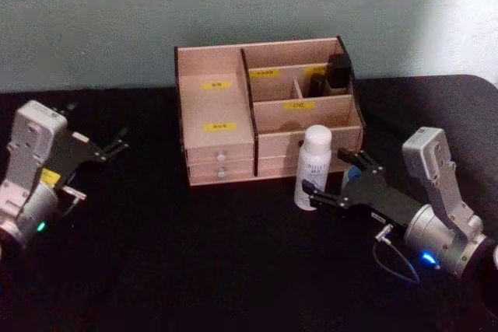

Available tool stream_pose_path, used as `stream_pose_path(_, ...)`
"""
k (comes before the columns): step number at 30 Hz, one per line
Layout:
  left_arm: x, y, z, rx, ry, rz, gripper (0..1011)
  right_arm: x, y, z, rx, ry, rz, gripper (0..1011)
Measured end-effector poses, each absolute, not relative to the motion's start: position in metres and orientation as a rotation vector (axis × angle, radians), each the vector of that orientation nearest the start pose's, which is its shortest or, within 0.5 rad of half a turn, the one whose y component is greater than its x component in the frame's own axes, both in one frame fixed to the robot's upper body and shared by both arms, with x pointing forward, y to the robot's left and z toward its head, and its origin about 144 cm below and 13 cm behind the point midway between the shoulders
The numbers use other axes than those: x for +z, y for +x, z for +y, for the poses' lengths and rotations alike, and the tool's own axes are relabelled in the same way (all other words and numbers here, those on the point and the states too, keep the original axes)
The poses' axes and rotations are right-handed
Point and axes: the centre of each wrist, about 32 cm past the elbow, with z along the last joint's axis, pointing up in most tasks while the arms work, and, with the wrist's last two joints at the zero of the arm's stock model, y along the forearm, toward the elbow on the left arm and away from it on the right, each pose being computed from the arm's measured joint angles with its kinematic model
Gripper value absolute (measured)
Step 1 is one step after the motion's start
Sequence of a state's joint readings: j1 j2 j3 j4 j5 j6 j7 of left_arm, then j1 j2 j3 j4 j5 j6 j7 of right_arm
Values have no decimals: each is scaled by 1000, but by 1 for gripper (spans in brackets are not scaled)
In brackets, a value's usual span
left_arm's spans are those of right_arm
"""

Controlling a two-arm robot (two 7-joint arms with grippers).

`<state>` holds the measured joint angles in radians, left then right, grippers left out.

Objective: Pick up the facial cleanser and watermelon frost from the table and place them into the tiered storage box.

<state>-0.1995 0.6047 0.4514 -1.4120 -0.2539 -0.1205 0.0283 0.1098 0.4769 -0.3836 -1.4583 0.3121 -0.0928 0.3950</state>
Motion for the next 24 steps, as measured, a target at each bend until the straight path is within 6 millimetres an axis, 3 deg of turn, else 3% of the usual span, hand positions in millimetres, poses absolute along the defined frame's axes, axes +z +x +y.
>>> stream_pose_path(24, 1140, 489, 310, 1248, 305, -285, 1001, 1120, 486, -263, -873, -175, -46, 1003)
